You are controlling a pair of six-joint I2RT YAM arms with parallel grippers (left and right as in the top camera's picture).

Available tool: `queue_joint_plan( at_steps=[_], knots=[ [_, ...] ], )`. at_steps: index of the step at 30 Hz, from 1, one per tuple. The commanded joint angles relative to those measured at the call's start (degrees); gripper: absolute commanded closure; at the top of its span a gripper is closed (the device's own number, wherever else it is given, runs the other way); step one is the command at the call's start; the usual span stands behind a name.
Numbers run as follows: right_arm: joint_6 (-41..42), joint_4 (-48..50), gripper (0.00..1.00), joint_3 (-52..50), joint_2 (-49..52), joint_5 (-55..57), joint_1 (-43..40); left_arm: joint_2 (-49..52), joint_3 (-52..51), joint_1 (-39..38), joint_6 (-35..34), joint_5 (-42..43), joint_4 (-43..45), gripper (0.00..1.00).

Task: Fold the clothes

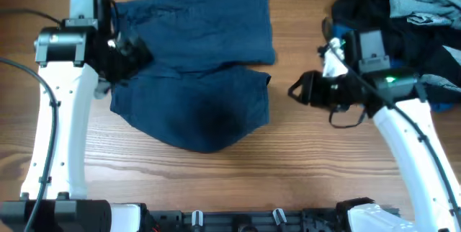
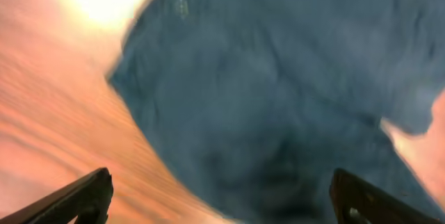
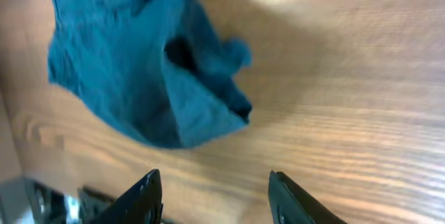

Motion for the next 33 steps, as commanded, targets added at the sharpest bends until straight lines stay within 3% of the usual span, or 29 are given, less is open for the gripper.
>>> queue_joint_plan(
  at_steps=[1, 5, 12, 15, 18, 25, 27, 28, 33],
  knots=[
    [4.04, 2.23, 0.51, -6.27, -0.17, -2.08, 5.09, 0.15, -7.02, 0.39, -4.76, 5.97, -0.35, 0.0],
    [10.88, 8.07, 0.54, -13.64, -0.5, -2.23, 10.56, -3.26, -16.35, 0.42, -9.05, 5.97, 2.25, 0.0],
    [17.77, 16.26, 0.55, -19.28, -1.11, 0.33, 21.86, -18.58, -37.31, 0.52, -19.47, 4.15, 15.26, 0.0],
    [21.53, 21.22, 0.55, -20.63, 0.42, 6.16, 27.87, -19.52, -46.77, 0.52, -20.52, 2.95, 25.97, 0.1],
    [21.53, 23.23, 0.56, -21.14, 2.54, 6.73, 29.4, -17.64, -51.91, 0.52, -21.18, 2.73, 33.83, 0.12],
    [20.41, 22.99, 0.57, -21.27, 4.48, 9.29, 29.44, -15.34, -52.96, 2.62, -31.34, -5.25, 38.86, 0.12],
    [19.93, 22.69, 0.57, -21.27, 4.48, 9.18, 29.44, -14.53, -53.0, 5.07, -31.36, -5.42, 41.03, 0.11],
    [19.1, 22.62, 0.56, -21.24, 4.48, 8.26, 29.44, -13.75, -53.0, 6.6, -30.88, -5.2, 42.58, 0.0],
    [19.37, 21.68, 0.55, -21.24, 4.46, 5.57, 29.44, -5.9, -53.0, 14.12, -28.81, -0.55, 50.23, 0.0]
  ],
)
